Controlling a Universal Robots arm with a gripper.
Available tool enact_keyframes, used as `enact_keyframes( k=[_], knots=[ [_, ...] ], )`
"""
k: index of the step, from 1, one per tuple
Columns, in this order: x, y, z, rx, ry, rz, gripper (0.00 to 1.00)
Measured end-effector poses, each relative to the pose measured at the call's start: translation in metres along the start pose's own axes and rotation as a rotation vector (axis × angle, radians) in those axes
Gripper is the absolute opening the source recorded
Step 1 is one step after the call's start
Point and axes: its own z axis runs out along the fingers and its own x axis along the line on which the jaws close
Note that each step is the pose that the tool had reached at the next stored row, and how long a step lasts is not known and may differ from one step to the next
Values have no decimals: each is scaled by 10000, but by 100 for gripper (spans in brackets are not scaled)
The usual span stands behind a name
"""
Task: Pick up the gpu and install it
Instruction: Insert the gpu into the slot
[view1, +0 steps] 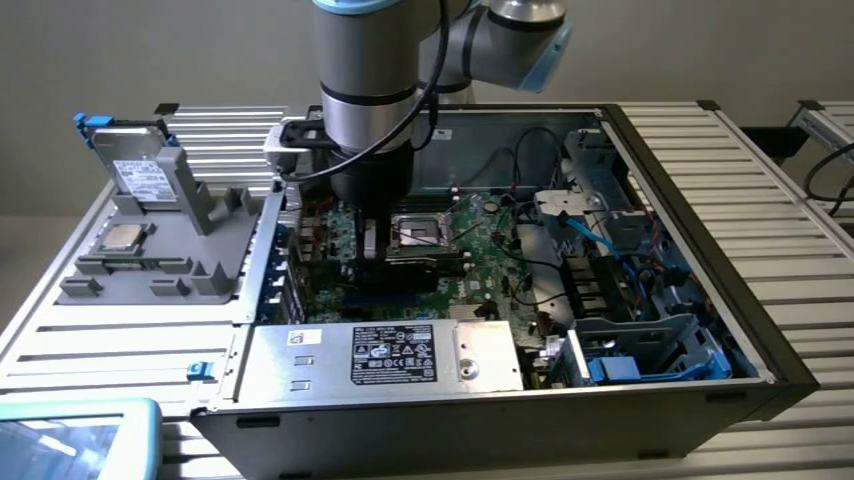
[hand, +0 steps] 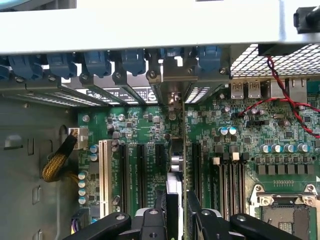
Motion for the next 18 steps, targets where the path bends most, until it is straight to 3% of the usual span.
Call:
enact_keyframes(
  k=[18],
  knots=[
    [4,0,-18,-3,-2,0,27]
  ],
)
